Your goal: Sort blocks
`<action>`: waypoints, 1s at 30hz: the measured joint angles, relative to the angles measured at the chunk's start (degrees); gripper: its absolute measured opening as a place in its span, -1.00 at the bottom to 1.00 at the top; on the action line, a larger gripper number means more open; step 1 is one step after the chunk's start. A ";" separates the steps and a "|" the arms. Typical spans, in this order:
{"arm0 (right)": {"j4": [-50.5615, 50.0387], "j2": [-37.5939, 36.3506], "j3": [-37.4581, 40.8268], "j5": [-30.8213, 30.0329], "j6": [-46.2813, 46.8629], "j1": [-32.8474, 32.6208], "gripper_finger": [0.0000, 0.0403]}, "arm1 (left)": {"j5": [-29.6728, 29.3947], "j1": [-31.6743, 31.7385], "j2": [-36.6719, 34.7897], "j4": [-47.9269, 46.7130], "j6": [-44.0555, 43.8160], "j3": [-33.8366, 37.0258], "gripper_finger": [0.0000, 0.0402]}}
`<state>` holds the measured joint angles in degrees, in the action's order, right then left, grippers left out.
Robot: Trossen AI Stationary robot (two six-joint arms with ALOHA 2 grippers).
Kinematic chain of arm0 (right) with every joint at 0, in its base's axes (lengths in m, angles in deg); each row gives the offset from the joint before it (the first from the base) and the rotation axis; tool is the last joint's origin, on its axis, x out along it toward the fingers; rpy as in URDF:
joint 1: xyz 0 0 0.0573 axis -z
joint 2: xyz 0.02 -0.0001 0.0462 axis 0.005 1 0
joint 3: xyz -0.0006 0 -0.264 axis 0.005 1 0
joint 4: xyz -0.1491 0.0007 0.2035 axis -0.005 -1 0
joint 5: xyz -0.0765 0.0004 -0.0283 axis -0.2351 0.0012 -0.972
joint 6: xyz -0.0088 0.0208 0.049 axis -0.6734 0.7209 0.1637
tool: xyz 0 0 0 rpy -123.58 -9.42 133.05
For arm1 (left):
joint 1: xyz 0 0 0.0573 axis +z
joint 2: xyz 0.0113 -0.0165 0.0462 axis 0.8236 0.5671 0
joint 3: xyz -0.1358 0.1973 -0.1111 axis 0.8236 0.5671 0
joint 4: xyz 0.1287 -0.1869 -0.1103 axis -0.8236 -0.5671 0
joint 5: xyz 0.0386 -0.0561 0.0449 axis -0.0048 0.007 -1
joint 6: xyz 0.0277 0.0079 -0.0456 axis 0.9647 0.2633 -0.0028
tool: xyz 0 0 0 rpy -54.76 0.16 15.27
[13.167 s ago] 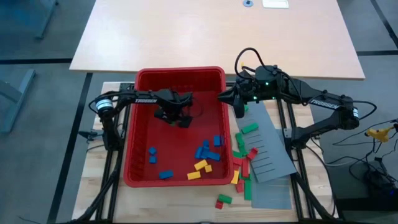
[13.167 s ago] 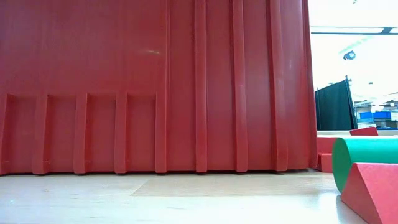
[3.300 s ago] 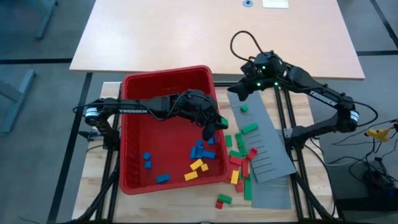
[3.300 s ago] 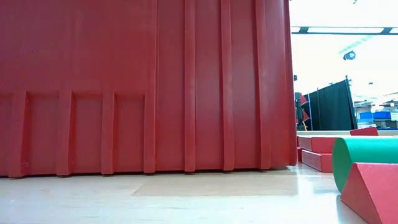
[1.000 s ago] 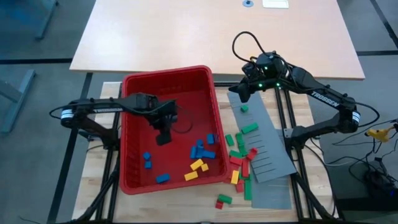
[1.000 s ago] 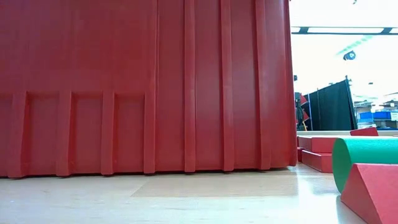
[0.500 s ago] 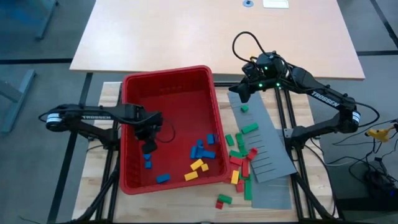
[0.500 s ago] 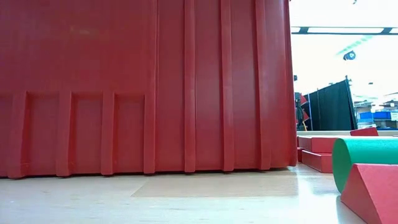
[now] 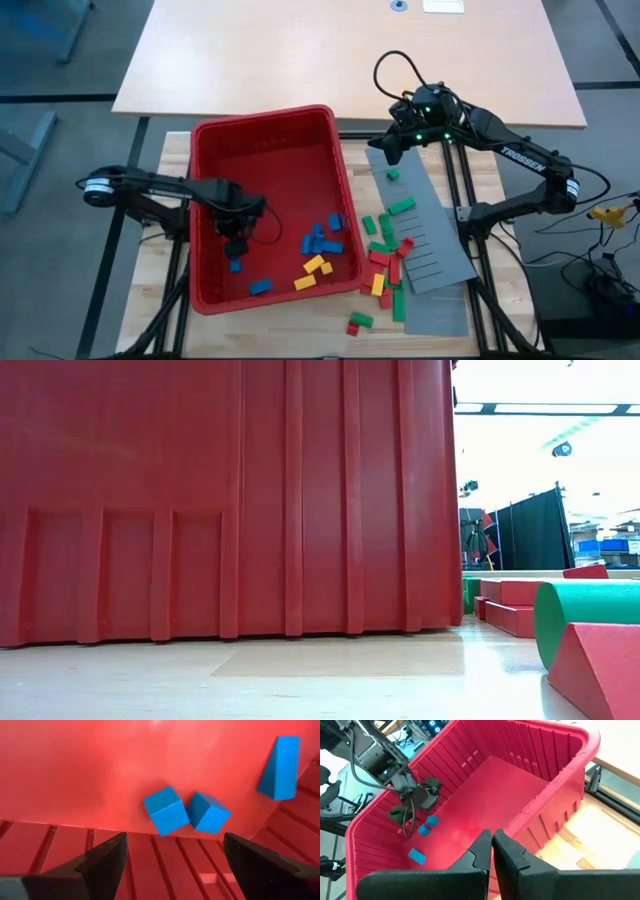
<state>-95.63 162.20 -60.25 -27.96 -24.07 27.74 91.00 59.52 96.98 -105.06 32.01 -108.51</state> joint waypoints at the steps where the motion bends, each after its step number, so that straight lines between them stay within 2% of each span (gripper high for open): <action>1: 0.00 0.00 0.00 0.00 0.03 0.02 -1.00 | 0.03 -0.25 0.54 0.00 0.18 0.04 0.56; 14: 0.02 -0.02 0.00 -0.04 0.42 0.02 -1.00 | 0.16 -2.66 10.81 1.48 4.60 0.10 0.56; 19: 0.02 0.00 0.00 -0.04 0.44 0.02 -1.00 | 0.30 -2.66 14.61 4.23 2.56 0.10 0.56; 30: 0.02 -0.02 0.02 -0.02 0.44 0.02 -1.00 | 0.27 -2.66 21.85 3.96 -1.54 0.21 0.55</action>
<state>-95.61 162.18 -60.23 -27.98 -23.63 27.77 91.27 56.86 118.83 -101.10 30.47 -108.31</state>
